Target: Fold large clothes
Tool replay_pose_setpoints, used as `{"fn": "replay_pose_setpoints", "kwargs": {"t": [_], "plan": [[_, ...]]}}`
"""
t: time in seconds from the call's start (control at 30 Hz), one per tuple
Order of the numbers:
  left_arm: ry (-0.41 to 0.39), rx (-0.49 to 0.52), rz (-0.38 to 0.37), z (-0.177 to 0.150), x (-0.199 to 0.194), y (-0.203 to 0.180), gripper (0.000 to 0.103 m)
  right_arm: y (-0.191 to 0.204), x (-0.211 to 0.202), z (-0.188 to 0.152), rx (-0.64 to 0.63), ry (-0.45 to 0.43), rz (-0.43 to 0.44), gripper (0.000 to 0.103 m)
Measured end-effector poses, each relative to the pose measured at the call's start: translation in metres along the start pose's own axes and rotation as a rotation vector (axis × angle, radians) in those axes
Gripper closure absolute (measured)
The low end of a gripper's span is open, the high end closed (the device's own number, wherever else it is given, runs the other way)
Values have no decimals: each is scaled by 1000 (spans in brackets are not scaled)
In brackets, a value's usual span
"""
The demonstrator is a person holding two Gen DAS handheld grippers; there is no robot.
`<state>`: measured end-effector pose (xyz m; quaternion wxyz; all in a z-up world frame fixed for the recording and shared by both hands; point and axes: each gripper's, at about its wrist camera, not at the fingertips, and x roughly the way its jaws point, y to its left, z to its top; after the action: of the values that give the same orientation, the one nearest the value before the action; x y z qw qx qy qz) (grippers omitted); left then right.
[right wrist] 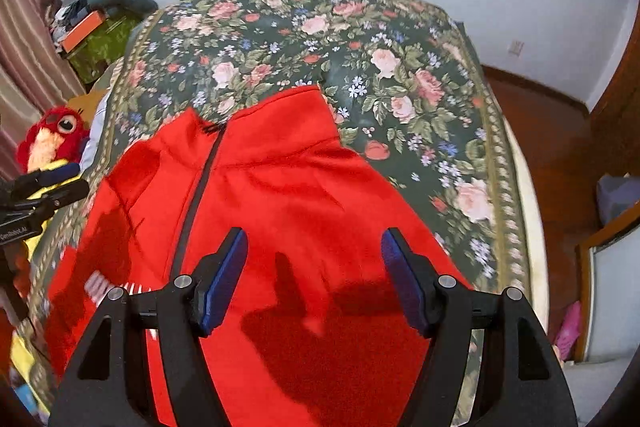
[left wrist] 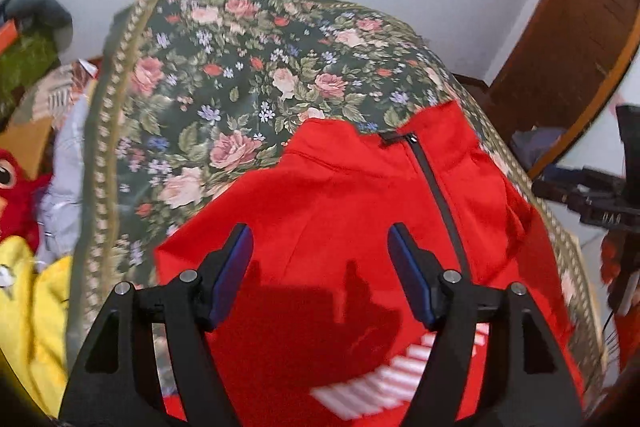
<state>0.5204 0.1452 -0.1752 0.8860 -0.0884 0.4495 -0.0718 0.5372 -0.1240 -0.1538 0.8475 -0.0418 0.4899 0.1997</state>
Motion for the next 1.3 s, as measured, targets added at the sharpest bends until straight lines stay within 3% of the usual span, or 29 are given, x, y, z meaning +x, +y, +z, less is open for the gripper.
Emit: {"fn": "replay_pose_setpoints", "kwargs": {"t": [0.3,0.53,0.87,0.93,1.03,1.07,1.1,1.13,1.2,1.3], "plan": [[-7,-108,-83,37,61,24,34,-11,56,41,-6,55,28,37],[-10,-164,-140,52,98,26,34,-17,84,65,28,60,113,37],[33,-268,-191,56,129,39,32,-26,113,59,176,60,256,37],[41,-252,-200,55,128,38,32,-25,109,56,171,45,266,42],[33,-241,-190,52,123,35,47,-21,103,54,142,28,265,56],[31,-244,-175,50,122,35,57,-20,101,54,131,23,262,59],[25,-241,-159,49,119,35,68,-18,96,53,112,14,257,69],[17,-236,-146,47,116,35,72,-18,93,53,104,8,261,81],[-5,-221,-108,45,106,33,87,-17,85,51,112,-7,258,83],[-6,-164,-60,44,89,23,93,-8,63,48,76,-33,240,87]]}}
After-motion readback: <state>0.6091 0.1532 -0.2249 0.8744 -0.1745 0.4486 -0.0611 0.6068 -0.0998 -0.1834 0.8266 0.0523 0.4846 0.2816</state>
